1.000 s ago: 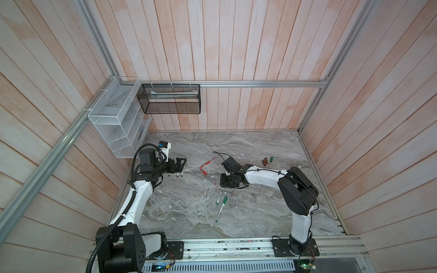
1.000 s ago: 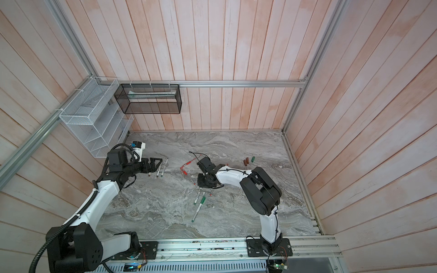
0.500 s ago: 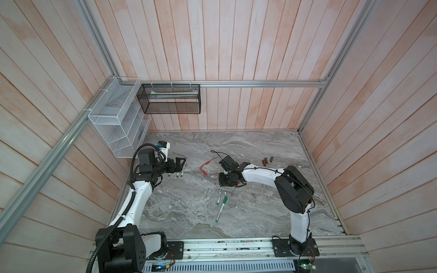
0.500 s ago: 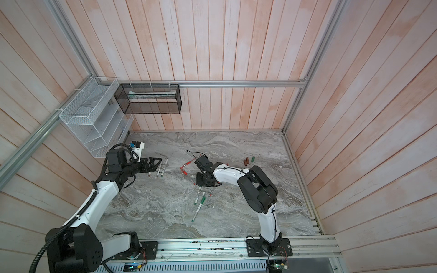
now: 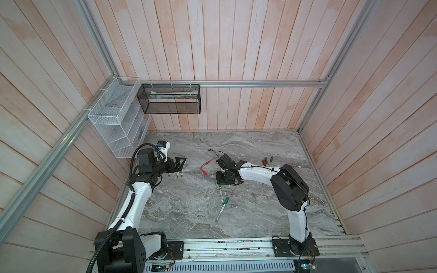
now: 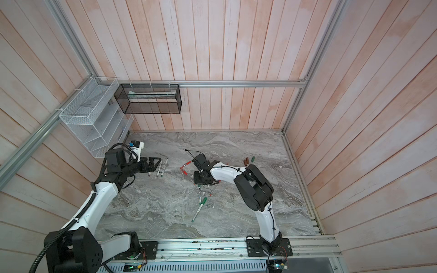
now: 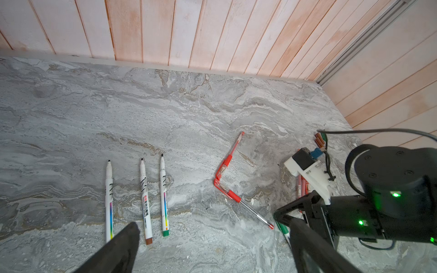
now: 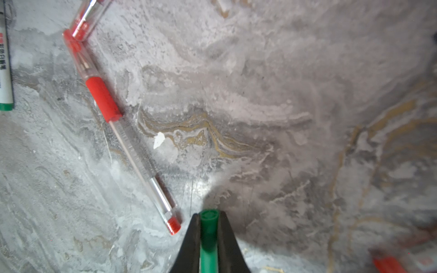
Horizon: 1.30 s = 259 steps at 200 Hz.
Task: Open the pen caps
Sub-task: 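Lift the marker with the right gripper while the left gripper moves to meet it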
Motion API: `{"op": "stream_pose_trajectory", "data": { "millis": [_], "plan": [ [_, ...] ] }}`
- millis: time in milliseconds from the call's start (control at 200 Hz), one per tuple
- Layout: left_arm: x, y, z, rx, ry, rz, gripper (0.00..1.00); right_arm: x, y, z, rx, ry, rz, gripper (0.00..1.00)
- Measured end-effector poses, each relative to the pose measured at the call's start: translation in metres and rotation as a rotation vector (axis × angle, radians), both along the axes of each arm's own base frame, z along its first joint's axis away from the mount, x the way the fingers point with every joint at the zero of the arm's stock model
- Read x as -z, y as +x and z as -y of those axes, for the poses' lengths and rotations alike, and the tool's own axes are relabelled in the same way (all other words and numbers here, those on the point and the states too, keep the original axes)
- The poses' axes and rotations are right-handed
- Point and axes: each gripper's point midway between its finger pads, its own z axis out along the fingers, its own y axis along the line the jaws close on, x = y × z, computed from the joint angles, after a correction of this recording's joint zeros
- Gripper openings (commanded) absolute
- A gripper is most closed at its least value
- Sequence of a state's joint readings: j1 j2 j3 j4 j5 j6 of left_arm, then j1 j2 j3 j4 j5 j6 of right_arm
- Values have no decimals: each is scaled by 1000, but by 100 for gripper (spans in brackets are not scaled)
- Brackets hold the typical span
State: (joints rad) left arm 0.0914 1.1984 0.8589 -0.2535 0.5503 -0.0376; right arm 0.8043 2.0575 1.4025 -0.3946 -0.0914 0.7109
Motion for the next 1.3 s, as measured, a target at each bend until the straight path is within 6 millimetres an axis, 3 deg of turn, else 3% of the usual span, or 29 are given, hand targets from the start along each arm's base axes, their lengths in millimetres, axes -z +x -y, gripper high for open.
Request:
{"op": "stream_pose_trajectory", "data": {
  "millis": [250, 415, 570, 755, 850, 1120, 1295],
  "plan": [
    [0, 0, 0, 1, 0, 0, 100, -2, 3, 0, 3, 8, -1, 12],
    [-2, -2, 5, 25, -25, -1, 100, -10, 14, 20, 54, 41, 0, 12],
    [-9, -6, 19, 82, -80, 6, 100, -53, 32, 40, 139, 161, 64, 12],
    [-14, -12, 50, 185, -166, -9, 98, -127, 46, 43, 200, 392, 193, 12],
    [-14, -16, 67, 231, -209, -31, 96, -153, 46, 46, 230, 497, 241, 12],
    [-22, -47, 127, 442, -485, -138, 93, -198, 49, 39, 245, 705, 320, 12],
    [-19, -64, 159, 555, -542, -216, 87, -209, 40, 29, 235, 786, 332, 11]
  ]
}}
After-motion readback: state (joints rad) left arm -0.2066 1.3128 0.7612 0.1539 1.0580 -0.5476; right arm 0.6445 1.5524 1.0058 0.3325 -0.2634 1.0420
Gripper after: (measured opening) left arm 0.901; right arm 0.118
